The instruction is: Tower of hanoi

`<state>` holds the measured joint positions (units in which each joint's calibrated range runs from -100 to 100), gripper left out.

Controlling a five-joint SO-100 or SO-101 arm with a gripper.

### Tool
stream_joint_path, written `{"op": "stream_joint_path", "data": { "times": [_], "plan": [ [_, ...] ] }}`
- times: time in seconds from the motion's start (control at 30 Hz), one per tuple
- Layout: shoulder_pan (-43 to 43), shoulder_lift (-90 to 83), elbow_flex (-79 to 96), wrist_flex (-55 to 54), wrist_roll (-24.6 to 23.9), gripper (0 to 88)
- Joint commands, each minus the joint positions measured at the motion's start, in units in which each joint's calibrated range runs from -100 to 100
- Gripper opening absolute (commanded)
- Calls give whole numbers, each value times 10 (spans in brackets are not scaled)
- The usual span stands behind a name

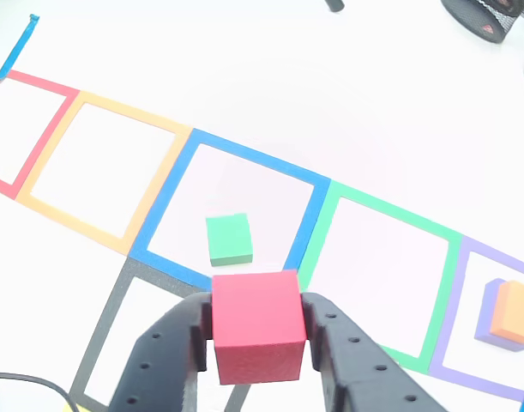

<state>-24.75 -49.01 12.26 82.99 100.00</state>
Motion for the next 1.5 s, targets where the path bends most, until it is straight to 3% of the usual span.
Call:
{"op": "stream_joint_path", "data": {
  "times": [0.0,0.37,0.53,1.13,1.47],
  "plan": [
    [-11,-25,151,-156,0,1],
    [-28,87,522,-752,0,1],
    [-31,170,595,-925,0,1],
    [-36,414,638,-1243,0,1],
    [-34,510,631,-1330,0,1]
  ]
}}
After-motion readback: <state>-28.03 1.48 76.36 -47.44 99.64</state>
